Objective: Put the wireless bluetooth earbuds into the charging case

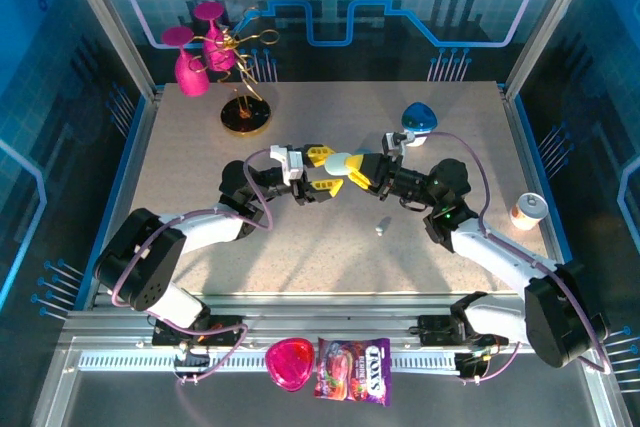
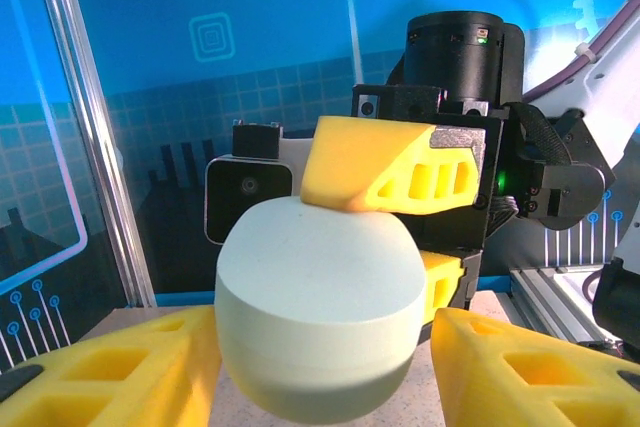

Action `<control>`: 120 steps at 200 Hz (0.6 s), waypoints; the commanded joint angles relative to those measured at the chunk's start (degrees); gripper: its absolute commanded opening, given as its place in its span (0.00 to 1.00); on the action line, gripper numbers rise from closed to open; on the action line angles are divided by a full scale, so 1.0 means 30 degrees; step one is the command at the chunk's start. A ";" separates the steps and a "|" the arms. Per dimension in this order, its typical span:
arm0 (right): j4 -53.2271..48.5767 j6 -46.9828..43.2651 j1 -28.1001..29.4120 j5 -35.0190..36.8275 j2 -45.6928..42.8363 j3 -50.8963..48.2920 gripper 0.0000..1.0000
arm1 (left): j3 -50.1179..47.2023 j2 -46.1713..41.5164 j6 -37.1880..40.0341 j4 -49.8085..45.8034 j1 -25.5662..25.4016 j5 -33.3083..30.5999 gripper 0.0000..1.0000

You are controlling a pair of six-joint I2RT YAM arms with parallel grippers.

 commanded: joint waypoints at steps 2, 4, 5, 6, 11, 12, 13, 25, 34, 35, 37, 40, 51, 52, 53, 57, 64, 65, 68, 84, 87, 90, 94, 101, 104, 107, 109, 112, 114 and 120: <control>0.0823 0.0031 0.0246 0.0215 0.0056 0.0673 0.16 | -0.0217 -0.0156 -0.0075 0.0744 0.0002 0.0637 0.55; 0.0832 0.0019 0.0242 0.0207 0.0063 0.0666 0.16 | -0.0211 -0.0182 -0.0084 0.0741 -0.0005 0.0643 0.55; 0.0804 0.0012 0.0240 0.0206 0.0050 0.0654 0.16 | -0.0220 -0.0177 -0.0090 0.0726 0.0003 0.0630 0.55; 0.0789 0.0009 0.0239 0.0220 0.0057 0.0649 0.16 | -0.0210 -0.0189 -0.0094 0.0718 0.0008 0.0652 0.55; 0.0778 0.0005 0.0238 0.0202 0.0063 0.0644 0.16 | -0.0200 -0.0217 -0.0075 0.0685 0.0006 0.0687 0.55; 0.0777 0.0005 0.0238 0.0204 0.0064 0.0643 0.16 | -0.0200 -0.0209 -0.0086 0.0683 -0.0006 0.0695 0.54; 0.0776 0.0005 0.0224 0.0204 0.0065 0.0643 0.16 | -0.0214 -0.0219 -0.0077 0.0682 0.0003 0.0685 0.54; 0.0748 -0.0024 0.0238 0.0208 0.0094 0.0658 0.16 | -0.0200 -0.0296 -0.0076 0.0602 0.0002 0.0770 0.54; 0.0726 -0.0068 0.0235 0.0184 0.0086 0.0670 0.16 | -0.0222 -0.0371 -0.0097 0.0581 -0.0002 0.0780 0.54; 0.0707 -0.0075 0.0237 0.0180 0.0076 0.0671 0.16 | -0.0211 -0.0374 -0.0097 0.0572 0.0005 0.0771 0.54; 0.0685 -0.0095 0.0238 0.0184 0.0105 0.0643 0.16 | -0.0188 -0.0376 -0.0090 0.0544 0.0010 0.0787 0.54; 0.0661 -0.0125 0.0235 0.0202 0.0092 0.0625 0.16 | -0.0180 -0.0365 -0.0067 0.0521 -0.0003 0.0777 0.54; 0.0687 -0.0171 0.0216 0.0180 0.0171 0.0563 0.16 | -0.0185 -0.0369 0.0033 0.0311 0.0004 0.0775 0.53; 0.0702 -0.0171 0.0227 0.0177 0.0177 0.0559 0.16 | -0.0178 -0.0373 0.0041 0.0306 -0.0007 0.0783 0.53; 0.0709 -0.0156 0.0233 0.0191 0.0180 0.0557 0.16 | -0.0174 -0.0360 0.0045 0.0288 0.0002 0.0788 0.53; 0.0775 -0.0148 0.0223 0.0211 0.0208 0.0539 0.16 | -0.0171 -0.0353 0.0062 0.0246 -0.0011 0.0779 0.52; 0.0873 -0.0070 0.0235 0.0205 0.0227 0.0458 0.15 | -0.0170 -0.0374 0.0054 0.0227 -0.0001 0.0808 0.51; 0.0912 -0.0062 0.0237 0.0205 0.0249 0.0463 0.15 | -0.0170 -0.0375 0.0052 0.0234 -0.0009 0.0815 0.51; 0.0946 -0.0032 0.0238 0.0205 0.0264 0.0467 0.15 | -0.0174 -0.0391 0.0050 0.0241 -0.0005 0.0828 0.51; 0.0904 -0.0021 0.0238 0.0191 0.0253 0.0459 0.15 | -0.0173 -0.0377 -0.0009 0.0241 0.0006 0.0866 0.49; 0.0820 -0.0064 0.0235 0.0181 0.0243 0.0467 0.15 | -0.0185 -0.0398 -0.0035 0.0227 0.0011 0.0856 0.49; 0.0770 -0.0095 0.0238 0.0191 0.0234 0.0467 0.15 | -0.0150 -0.0405 -0.0038 0.0214 -0.0014 0.0873 0.49; 0.0716 -0.0151 0.0238 0.0197 0.0208 0.0486 0.15 | -0.0142 -0.0389 -0.0038 0.0213 -0.0014 0.0896 0.49; 0.0641 -0.0198 0.0238 0.0187 0.0180 0.0497 0.15 | -0.0142 -0.0426 -0.0037 0.0212 -0.0015 0.0885 0.49; 0.0626 -0.0200 0.0238 0.0180 0.0157 0.0497 0.15 | -0.0141 -0.0401 -0.0056 0.0212 -0.0014 0.0891 0.49; 0.0654 -0.0214 0.0238 0.0187 0.0176 0.0497 0.15 | -0.0156 -0.0405 -0.0044 0.0205 -0.0013 0.0888 0.48; 0.0657 -0.0204 0.0238 0.0186 0.0196 0.0497 0.15 | -0.0145 -0.0405 -0.0040 0.0211 -0.0016 0.0904 0.48; 0.0636 -0.0215 0.0238 0.0180 0.0184 0.0497 0.15 | -0.0145 -0.0402 -0.0057 0.0212 -0.0014 0.0908 0.48; 0.0638 -0.0204 0.0224 0.0184 0.0190 0.0512 0.15 | -0.0157 -0.0390 -0.0043 0.0212 -0.0017 0.0909 0.48; 0.0619 -0.0227 0.0235 0.0198 0.0199 0.0512 0.15 | -0.0141 -0.0391 -0.0067 0.0212 0.0001 0.0930 0.47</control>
